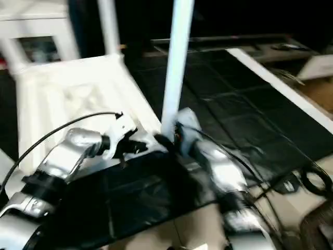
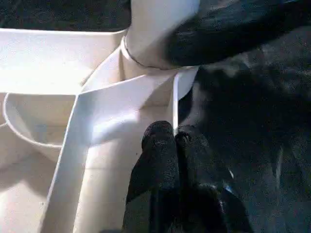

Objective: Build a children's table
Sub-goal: Rotate leg to tighten, then rotate table base

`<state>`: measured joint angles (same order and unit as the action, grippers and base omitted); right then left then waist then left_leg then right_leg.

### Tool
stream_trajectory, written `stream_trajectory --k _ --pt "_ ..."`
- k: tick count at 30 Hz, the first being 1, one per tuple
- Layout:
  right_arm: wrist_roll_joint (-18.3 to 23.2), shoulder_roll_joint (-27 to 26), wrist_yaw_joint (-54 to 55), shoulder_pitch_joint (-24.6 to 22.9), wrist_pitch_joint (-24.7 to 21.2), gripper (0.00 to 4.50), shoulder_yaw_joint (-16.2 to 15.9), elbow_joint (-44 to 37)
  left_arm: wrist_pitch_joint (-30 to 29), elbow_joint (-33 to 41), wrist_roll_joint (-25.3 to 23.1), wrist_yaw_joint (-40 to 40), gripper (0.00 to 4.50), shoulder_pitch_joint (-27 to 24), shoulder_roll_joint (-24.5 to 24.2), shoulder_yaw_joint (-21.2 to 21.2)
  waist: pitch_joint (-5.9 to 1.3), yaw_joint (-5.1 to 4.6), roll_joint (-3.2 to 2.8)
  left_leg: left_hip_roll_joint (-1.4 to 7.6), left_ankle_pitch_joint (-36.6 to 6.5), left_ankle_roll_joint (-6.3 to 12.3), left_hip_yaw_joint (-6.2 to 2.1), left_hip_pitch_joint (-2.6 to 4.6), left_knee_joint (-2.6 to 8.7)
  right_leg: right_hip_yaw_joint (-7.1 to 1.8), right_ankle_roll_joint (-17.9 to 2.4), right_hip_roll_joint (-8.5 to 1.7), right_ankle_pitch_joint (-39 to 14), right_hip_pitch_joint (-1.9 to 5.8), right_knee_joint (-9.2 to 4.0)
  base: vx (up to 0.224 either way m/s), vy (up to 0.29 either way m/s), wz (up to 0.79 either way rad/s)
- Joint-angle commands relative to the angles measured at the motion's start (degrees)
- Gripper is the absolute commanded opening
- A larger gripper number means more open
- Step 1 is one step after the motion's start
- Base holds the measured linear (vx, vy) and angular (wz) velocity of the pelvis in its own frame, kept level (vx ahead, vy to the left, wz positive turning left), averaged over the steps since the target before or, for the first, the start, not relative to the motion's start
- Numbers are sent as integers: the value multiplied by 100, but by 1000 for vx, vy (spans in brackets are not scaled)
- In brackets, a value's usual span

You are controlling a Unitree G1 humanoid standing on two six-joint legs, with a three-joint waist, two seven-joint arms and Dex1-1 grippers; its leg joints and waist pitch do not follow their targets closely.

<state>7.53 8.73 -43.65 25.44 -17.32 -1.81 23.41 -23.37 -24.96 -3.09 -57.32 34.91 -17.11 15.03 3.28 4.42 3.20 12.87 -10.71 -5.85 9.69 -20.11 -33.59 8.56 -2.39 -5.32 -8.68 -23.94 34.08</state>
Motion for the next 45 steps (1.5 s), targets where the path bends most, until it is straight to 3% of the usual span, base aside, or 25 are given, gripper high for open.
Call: stream_trajectory --k 1,7,8,12,13,18,24,27,28,30,31,32,33,34,35,36,37,38,39,40,41,42,43,44,45 --pt "307 122 -546 -180 87 357 -73 -390 197 237 55 22 0 67 7 -30 -396 27 30 84 -913 296 30 -3 369 -395 -629 -366 -1801 398 -425 0 0 0" --pt "439 600 -945 -542 407 420 148 -637 445 669 181 -104 0 -186 -130 -116 -411 93 18 83 -868 249 17 -11 363 -388 -473 -375 -2019 397 -439 0 0 0" --pt "509 766 -1129 -674 280 434 137 -807 419 897 279 -165 43 -284 -192 -155 -409 107 28 91 -807 282 15 -27 360 -394 -498 -370 -1849 417 -415 0 0 0" --pt "561 993 -1374 -868 156 446 72 -1055 254 1260 437 -229 60 -425 -266 -232 -408 114 40 99 -663 357 26 -33 349 -402 -752 -356 -1402 408 -359 0 0 0" --pt "650 1122 -1573 -1005 56 450 34 -1240 110 1562 527 -300 84 -541 -359 -263 -385 106 81 81 -812 370 35 -38 352 -382 -672 -355 -1725 421 -404 0 0 0" --pt "730 1256 -1698 -1132 102 450 30 -1357 -268 2307 642 -475 103 -847 -637 -292 -345 79 57 69 -1078 266 24 -8 361 -366 -314 -365 -2673 372 -526 0 0 0" --pt "768 1075 -1242 -1323 195 450 217 -1559 -334 2822 834 812 148 -1389 -46 -1116 -350 73 8 68 -1248 198 9 12 340 -323 -245 -345 -2766 343 -581 0 0 0" --pt "873 813 -636 -1617 -72 450 418 -2215 -296 3492 1023 1656 148 -2070 487 -1676 -357 62 55 75 -1253 239 5 -9 347 -313 -200 -327 -2696 357 -585 0 0 0" --pt "937 734 -531 -1752 -109 450 416 -2474 -283 3744 942 1844 148 -2361 549 -1703 -359 45 167 69 -1240 268 11 -30 344 -314 -99 -321 -2777 359 -586 0 0 0" --pt "960 701 -492 -1862 -136 450 373 -2655 -219 3916 807 1978 148 -2569 560 -1667 -348 7 88 136 -1268 196 -42 -22 384 -249 25 -206 -2623 335 -604 0 0 0" --pt "943 712 -503 -2026 -168 450 266 -2851 -159 4136 699 2139 148 -2792 635 -1621 -314 -21 143 118 -1509 271 -340 -343 504 23 -74 -223 -2259 578 -408 10 -33 20" --pt "951 731 -545 -2072 -173 450 231 -2883 -181 4212 692 2172 148 -2840 675 -1605 -382 -108 -30 467 -1844 558 -701 -186 650 42 -249 -143 -1590 535 -306 10 -33 20" --pt "962 742 -575 -2098 -172 450 212 -2900 -208 4260 695 2187 148 -2866 701 -1598 -370 -155 -108 641 -1913 752 -923 -100 743 43 -487 -105 -1316 472 -114 39 -78 53" --pt "958 735 -562 -2109 -119 450 223 -2878 -329 4319 685 2264 148 -2917 764 -1601 -312 -285 -164 741 -1901 1213 -1254 20 827 1 -1018 51 -1269 304 228 49 -117 63" --pt "948 730 -554 -2111 -74 450 231 -2863 -373 4343 685 2291 148 -2941 789 -1600 -280 -348 -111 747 -1936 1407 -1353 20 873 -58 -1203 76 -1397 286 342 49 -117 63" --pt "912 714 -529 -2110 61 450 251 -2824 -437 4387 697 2327 148 -2994 835 -1592 -203 -288 -85 660 -2328 1427 -1354 -92 945 -180 -1457 57 -1631 310 474 14 -166 69" --pt "889 701 -522 -2103 204 450 276 -2780 -560 4428 748 2379 148 -3043 905 -1620 -164 -246 5 435 -2558 1135 -1287 -351 1017 -344 -1491 -6 -1980 481 538 -12 -239 76" --pt "963 702 -510 -2122 136 450 324 -2777 -640 4504 843 2465 148 -3109 977 -1662 -136 -147 168 357 -2398 752 -678 89 425 -588 -1613 -185 -2520 103 -126 -12 -239 76" --pt "963 702 -510 -2122 136 450 324 -2777 -640 4504 843 2465 148 -3109 977 -1662 -91 -159 434 -464 -1850 630 -129 175 -741 -495 -1208 -251 -3882 -173 -844 46 -240 48" --pt "1113 713 -524 -2145 -27 450 387 -2781 -699 4584 961 2556 148 -3176 1032 -1710 -178 125 379 -496 -1146 692 -8 -90 -890 -934 -16 -490 -5492 215 -854 113 -190 4" --pt "1185 778 -612 -2157 -88 450 393 -2796 -664 4668 1019 2582 148 -3251 1015 -1691 -230 234 490 -424 -906 581 -84 -379 -779 -1111 870 -560 -5415 516 -651 113 -190 4" --pt "1220 825 -677 -2162 -103 450 389 -2806 -637 4721 1052 2592 148 -3300 995 -1673 -237 376 474 -385 -810 583 -131 -352 -684 -1247 1540 -620 -5254 546 -609 35 -170 15" --pt "1286 872 -786 -2182 -122 450 386 -2819 -649 4768 1093 2638 148 -3349 1018 -1706 -310 523 466 -391 -898 833 -185 -170 -603 -1557 1885 -679 -4494 504 -562 -17 -164 38" --pt "1330 939 -911 -2222 -133 450 364 -2847 -553 4822 1143 2637 148 -3422 1017 -1747 -302 569 459 -416 -815 1011 -343 -201 -669 -1766 1175 -928 -3608 660 -559 -17 -164 38" --pt "1347 971 -952 -2255 -151 450 350 -2885 -486 4856 1162 2643 148 -3467 1014 -1765 -209 599 426 -418 -691 946 -488 -148 -703 -1788 336 -943 -2930 608 -598 -24 -137 28"
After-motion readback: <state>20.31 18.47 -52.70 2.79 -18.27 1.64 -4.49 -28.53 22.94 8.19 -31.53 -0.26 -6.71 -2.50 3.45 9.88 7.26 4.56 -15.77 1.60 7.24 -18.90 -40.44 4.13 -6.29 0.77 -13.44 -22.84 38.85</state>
